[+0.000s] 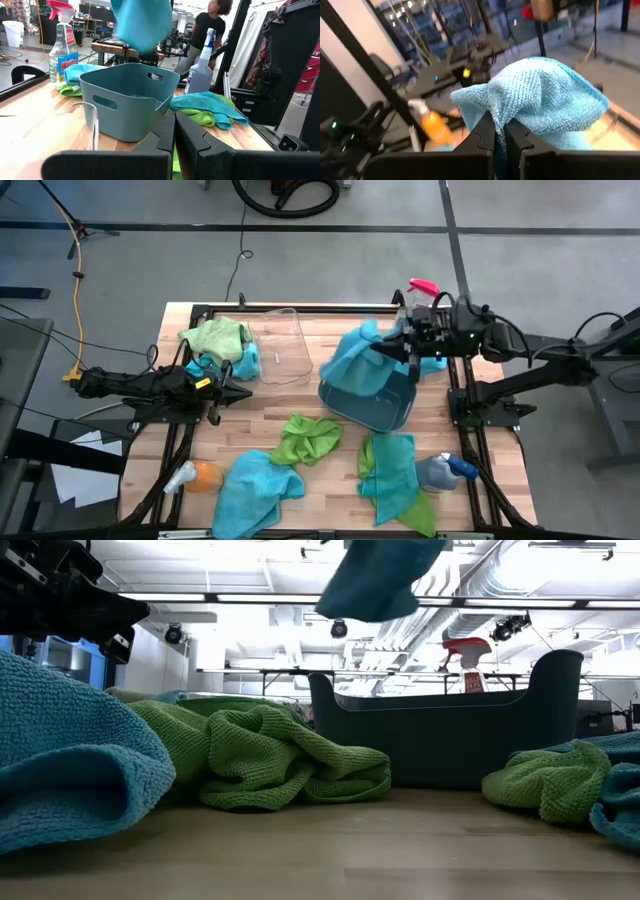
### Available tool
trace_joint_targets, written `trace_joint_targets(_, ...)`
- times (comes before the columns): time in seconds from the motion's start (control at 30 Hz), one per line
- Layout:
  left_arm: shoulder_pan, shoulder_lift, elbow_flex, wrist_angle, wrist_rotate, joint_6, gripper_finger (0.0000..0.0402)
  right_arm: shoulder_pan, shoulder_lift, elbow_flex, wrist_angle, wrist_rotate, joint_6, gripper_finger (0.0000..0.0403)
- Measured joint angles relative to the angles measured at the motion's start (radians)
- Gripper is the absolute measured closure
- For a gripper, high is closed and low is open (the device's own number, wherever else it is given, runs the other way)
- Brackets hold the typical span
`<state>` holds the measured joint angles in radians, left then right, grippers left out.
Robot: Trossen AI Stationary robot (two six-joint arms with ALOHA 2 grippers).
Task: Sort microfiber towel by color & place in baskets
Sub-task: Put the blue towel into the blue bin
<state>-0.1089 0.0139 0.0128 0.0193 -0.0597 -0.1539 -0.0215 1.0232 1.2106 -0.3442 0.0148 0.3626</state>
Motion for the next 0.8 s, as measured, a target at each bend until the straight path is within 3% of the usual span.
trace_joint_targets(0.3, 0.000, 0.000, 0.000, 0.000, 0.000, 0.000, 0.0401, 0.096, 0.054, 0.000, -0.184, 0.196, 0.075, 0.0403)
trace_joint_targets(0.5, 0.000, 0.000, 0.000, 0.000, 0.000, 0.000, 0.0401, 0.123, 0.143, 0.000, -0.242, 0.219, 0.145, 0.0403)
trace_joint_targets(0.8, 0.000, 0.000, 0.000, 0.000, 0.000, 0.000, 0.0401, 0.126, 0.298, 0.000, -0.532, 0.248, 0.528, 0.0403)
